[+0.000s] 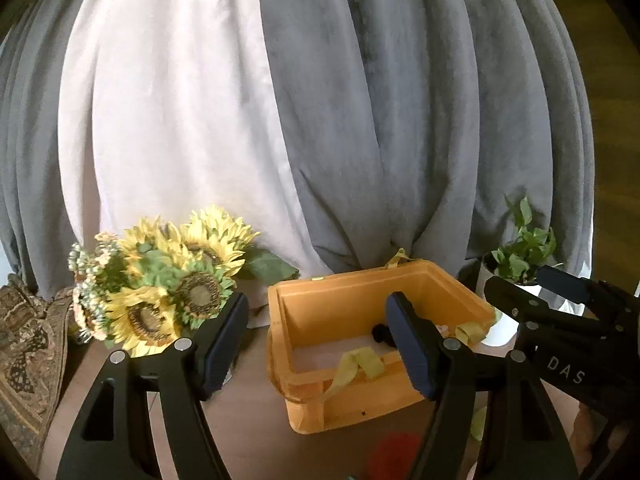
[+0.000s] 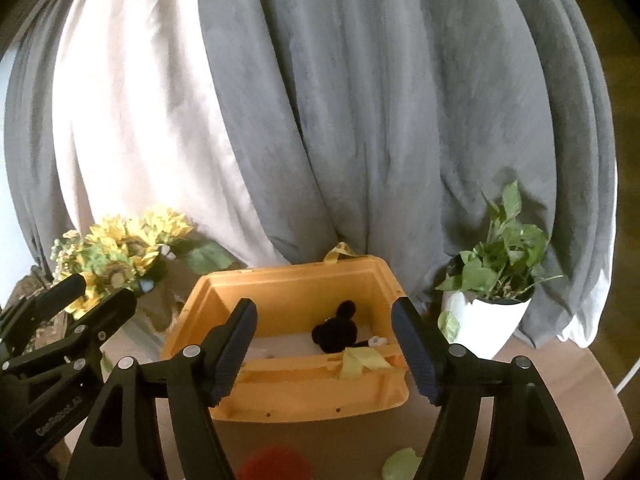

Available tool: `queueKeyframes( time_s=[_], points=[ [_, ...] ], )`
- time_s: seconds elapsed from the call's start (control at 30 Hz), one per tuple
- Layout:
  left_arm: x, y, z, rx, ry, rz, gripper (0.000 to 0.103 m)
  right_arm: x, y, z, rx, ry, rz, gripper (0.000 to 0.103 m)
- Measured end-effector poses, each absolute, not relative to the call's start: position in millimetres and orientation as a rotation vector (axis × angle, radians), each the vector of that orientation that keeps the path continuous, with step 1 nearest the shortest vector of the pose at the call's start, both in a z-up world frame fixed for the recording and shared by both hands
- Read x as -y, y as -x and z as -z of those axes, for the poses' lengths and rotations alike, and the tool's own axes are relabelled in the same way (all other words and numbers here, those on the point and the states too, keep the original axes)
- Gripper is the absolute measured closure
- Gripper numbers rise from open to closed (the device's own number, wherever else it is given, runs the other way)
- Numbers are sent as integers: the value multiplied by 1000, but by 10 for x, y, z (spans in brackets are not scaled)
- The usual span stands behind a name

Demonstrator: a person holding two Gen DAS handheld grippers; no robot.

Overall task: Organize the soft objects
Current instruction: 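Open both tools to drop the towel and plush into the crate, then move both tools back toward the remaining items on the table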

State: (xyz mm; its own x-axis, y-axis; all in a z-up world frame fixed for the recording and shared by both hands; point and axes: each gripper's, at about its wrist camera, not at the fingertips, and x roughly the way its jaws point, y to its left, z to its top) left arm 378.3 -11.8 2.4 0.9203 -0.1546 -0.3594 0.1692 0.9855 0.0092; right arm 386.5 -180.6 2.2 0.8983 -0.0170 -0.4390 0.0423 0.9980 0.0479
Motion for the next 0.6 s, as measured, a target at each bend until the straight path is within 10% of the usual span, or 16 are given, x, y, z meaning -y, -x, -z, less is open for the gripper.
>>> queueKeyframes(
  time_s=[0.6],
  points=[
    [-190, -3089, -10, -360, -88, 212, 27, 1594, -3026, -109, -422, -87, 137, 26]
  ],
)
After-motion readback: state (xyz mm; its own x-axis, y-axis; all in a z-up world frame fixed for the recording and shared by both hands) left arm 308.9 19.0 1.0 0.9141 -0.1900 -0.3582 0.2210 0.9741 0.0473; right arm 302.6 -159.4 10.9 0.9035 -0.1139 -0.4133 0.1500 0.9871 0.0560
